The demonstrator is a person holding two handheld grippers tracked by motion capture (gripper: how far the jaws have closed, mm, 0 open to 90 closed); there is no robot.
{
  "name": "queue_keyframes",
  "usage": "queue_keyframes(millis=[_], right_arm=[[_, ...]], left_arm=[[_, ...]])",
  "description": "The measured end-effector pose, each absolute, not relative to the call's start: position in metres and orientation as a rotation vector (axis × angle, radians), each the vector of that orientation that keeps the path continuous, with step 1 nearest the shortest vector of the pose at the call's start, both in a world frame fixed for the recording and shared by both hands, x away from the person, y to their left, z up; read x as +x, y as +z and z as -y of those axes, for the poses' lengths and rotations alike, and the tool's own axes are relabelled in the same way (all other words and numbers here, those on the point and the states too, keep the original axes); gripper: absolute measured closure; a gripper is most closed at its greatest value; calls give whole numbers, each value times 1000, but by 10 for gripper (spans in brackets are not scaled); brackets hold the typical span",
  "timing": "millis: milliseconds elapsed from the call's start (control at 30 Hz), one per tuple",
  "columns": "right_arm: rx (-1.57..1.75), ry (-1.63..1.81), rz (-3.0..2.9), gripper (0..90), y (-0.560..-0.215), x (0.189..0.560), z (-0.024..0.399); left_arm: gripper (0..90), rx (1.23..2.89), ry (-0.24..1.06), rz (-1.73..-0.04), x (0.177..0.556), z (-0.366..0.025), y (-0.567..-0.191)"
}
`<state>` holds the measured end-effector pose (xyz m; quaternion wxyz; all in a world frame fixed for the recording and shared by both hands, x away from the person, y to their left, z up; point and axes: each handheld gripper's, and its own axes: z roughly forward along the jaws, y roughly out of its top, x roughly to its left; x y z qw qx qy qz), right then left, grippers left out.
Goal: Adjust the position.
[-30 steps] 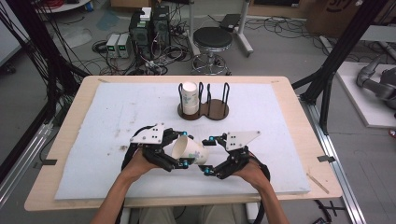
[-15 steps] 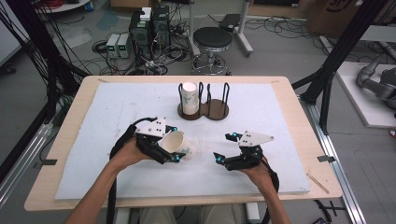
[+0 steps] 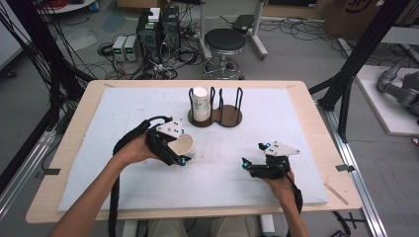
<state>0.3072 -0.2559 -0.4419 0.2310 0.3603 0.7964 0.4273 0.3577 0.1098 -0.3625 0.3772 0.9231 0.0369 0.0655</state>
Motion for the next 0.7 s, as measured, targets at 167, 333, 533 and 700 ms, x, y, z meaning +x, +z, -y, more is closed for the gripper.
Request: queue_keyframes(millis=[167, 333, 533, 700], right_arm=[[1019, 1158, -2174, 168, -445, 308, 261], [1034, 1152, -2181, 168, -449, 309, 262], [1036, 1153, -2166, 168, -450, 308, 262], [1023, 1145, -2171, 168, -450, 307, 261]], left_arm=[[265, 2420, 172, -86, 364, -108, -360], [265, 2440, 163, -88, 367, -108, -361], [266, 2448, 162, -91, 371, -108, -363], [266, 2455, 172, -87, 372, -106, -363]])
